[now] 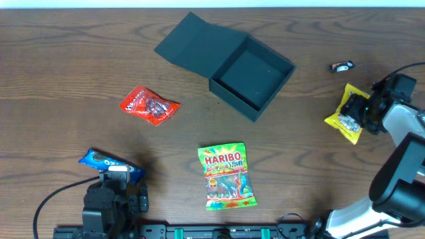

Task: Pack container
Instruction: 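Close the right gripper on the yellow bag's bottom and lift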

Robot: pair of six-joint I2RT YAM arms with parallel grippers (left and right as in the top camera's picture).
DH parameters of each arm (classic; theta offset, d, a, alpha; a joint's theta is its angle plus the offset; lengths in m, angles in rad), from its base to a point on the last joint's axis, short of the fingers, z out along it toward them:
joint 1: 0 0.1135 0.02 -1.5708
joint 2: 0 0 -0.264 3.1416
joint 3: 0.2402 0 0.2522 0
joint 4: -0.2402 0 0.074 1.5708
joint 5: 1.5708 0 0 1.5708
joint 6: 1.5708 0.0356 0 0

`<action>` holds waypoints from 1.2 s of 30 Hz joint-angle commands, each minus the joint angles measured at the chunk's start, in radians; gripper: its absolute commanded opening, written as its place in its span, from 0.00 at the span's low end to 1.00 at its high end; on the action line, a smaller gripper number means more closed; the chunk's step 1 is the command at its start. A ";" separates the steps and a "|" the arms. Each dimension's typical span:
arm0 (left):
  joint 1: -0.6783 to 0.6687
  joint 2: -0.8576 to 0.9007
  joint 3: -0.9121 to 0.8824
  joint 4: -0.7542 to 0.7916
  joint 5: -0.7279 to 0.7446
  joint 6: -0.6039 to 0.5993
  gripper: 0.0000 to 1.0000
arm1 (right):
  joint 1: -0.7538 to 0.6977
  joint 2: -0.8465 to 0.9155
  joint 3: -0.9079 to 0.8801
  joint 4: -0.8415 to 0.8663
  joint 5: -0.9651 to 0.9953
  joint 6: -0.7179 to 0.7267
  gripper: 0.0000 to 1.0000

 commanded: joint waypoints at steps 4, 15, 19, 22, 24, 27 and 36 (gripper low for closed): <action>0.002 -0.006 -0.027 -0.024 -0.011 0.014 0.95 | -0.008 -0.023 0.008 -0.005 -0.008 0.007 0.71; 0.002 -0.006 -0.027 -0.024 -0.011 0.014 0.95 | -0.008 -0.023 0.008 -0.005 -0.003 0.007 0.59; 0.002 -0.006 -0.027 -0.024 -0.011 0.014 0.95 | -0.008 -0.023 0.008 -0.003 0.000 0.007 0.46; 0.002 -0.006 -0.027 -0.024 -0.011 0.014 0.95 | -0.008 -0.023 0.008 -0.004 0.000 0.007 0.42; 0.002 -0.006 -0.027 -0.024 -0.011 0.014 0.95 | -0.008 -0.023 0.008 -0.006 0.000 0.007 0.38; 0.002 -0.006 -0.027 -0.024 -0.011 0.014 0.95 | -0.008 -0.023 0.008 -0.006 0.000 0.007 0.35; 0.002 -0.006 -0.027 -0.024 -0.011 0.014 0.95 | -0.008 -0.023 0.008 -0.006 0.000 0.007 0.23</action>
